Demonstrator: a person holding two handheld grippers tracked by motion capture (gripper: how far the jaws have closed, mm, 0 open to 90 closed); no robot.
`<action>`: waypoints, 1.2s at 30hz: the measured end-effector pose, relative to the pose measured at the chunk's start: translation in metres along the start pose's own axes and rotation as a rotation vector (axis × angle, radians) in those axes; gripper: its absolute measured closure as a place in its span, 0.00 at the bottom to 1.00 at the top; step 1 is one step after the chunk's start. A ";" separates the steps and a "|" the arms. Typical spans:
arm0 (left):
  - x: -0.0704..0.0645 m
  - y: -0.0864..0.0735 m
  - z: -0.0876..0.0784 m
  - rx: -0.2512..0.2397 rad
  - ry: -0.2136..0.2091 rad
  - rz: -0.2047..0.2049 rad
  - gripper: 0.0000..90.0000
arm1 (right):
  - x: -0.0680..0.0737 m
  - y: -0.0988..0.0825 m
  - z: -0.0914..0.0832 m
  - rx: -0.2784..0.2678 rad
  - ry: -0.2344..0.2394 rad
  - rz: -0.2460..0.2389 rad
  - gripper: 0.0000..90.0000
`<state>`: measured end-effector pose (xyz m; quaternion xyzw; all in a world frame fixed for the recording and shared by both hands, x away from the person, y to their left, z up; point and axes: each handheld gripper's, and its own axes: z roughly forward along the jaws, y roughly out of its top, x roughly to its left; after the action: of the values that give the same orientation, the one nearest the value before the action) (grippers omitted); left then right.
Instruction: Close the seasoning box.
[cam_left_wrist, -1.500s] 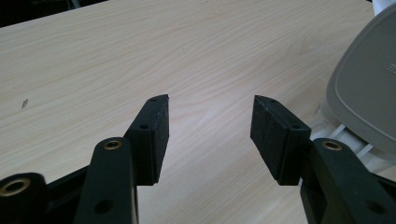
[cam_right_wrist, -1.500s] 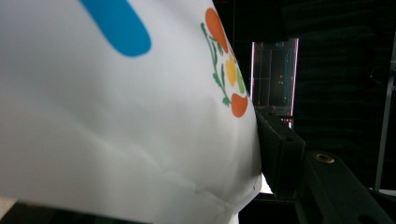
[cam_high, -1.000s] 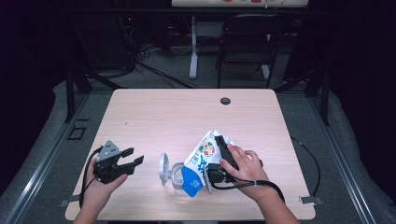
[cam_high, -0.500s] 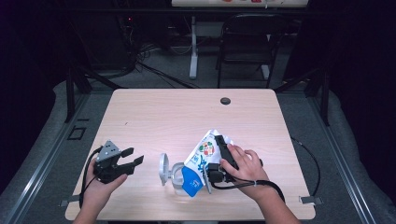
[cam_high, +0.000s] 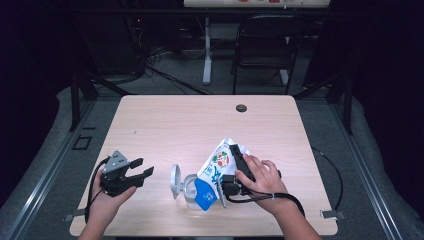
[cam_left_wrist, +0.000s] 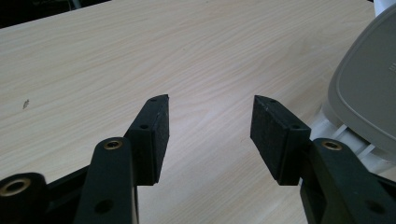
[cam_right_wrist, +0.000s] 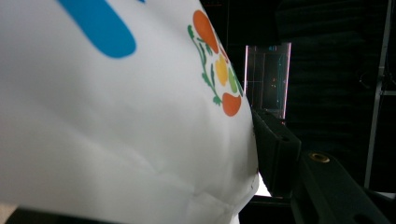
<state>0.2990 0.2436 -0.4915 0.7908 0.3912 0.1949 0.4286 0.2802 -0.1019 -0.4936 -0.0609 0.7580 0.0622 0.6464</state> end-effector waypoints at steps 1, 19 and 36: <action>0.000 0.000 0.000 -0.001 0.000 0.000 0.53 | 0.001 0.000 0.001 -0.012 0.003 0.009 0.62; 0.000 0.000 0.001 0.003 -0.001 -0.001 0.53 | -0.002 -0.002 0.000 -0.016 -0.009 0.004 0.63; 0.000 0.000 0.000 0.002 0.000 0.000 0.53 | -0.006 -0.003 -0.002 -0.008 -0.030 -0.003 0.64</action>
<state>0.2992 0.2437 -0.4918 0.7913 0.3913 0.1946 0.4275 0.2797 -0.1053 -0.4875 -0.0639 0.7478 0.0650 0.6576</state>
